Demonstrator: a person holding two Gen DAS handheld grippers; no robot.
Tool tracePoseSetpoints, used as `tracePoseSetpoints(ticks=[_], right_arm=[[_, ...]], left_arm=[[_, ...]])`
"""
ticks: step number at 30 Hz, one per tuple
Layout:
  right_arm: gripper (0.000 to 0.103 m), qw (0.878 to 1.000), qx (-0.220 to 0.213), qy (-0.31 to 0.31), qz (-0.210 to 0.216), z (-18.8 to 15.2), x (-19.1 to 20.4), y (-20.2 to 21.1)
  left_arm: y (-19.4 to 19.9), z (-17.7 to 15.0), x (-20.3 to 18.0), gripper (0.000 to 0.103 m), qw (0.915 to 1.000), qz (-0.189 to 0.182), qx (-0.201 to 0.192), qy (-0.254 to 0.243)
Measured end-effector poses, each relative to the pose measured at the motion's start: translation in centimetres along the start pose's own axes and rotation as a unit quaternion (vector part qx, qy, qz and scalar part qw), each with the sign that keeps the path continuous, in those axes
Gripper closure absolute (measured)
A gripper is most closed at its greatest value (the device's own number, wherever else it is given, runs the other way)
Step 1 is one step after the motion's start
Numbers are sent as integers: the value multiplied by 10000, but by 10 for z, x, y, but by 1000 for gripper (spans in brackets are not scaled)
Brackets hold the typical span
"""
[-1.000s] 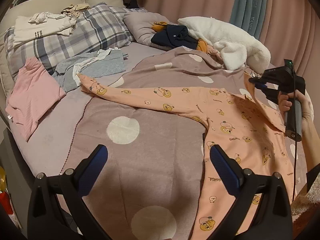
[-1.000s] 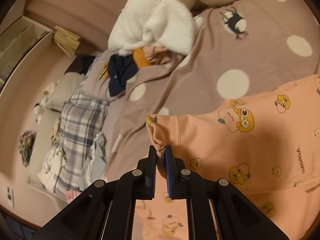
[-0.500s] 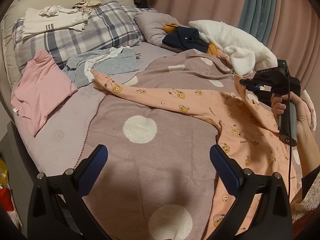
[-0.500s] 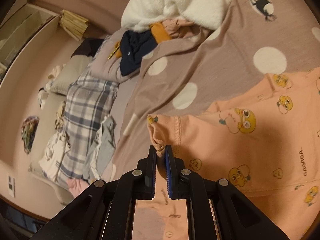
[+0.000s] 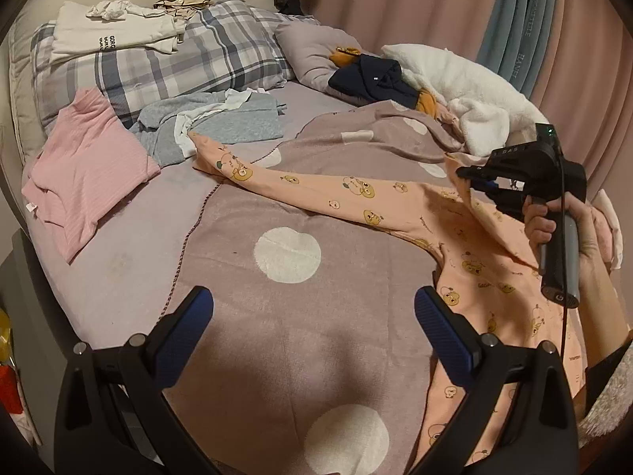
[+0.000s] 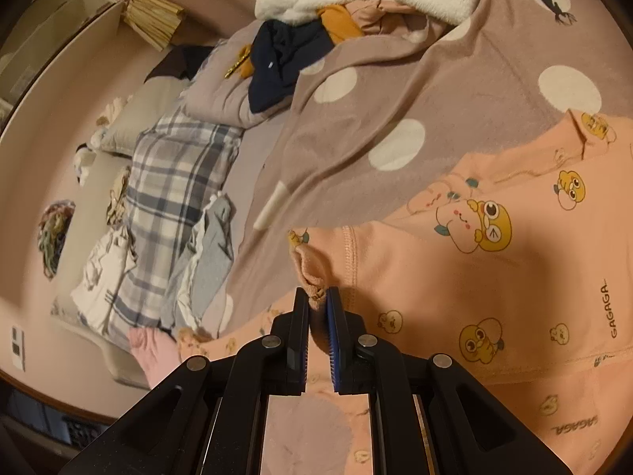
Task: Fold small clothes
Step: 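Lift the sleeve with the right tool and fold it across the garment body, then open the right tool to release the sleeve while the left tool grasps the other cuff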
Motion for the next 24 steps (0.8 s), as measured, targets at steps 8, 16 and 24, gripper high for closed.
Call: tracePoseSetpoints(ticks=[8, 16, 24], right_arm=[[92, 9999, 105, -1, -85, -10, 4, -4], [87, 9998, 190, -37, 70, -16, 14, -4], [51, 9995, 108, 297, -51, -26, 34, 7]], left_arm=[[1, -3, 5, 2, 9999, -14, 18, 113], [12, -1, 10, 2, 9998, 15, -63, 185], [20, 0, 14, 1, 9996, 52, -140, 241]])
Point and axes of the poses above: each gripper's, at about its wrist camera, not at the fingertips, and y roughly against the way its jaws point, x to its left, z to its top, the point moved 3 cm from there along -y, roughly the way its jaws point, and after that the axes turned 14 degrees about -z, right-handed, at the moved point
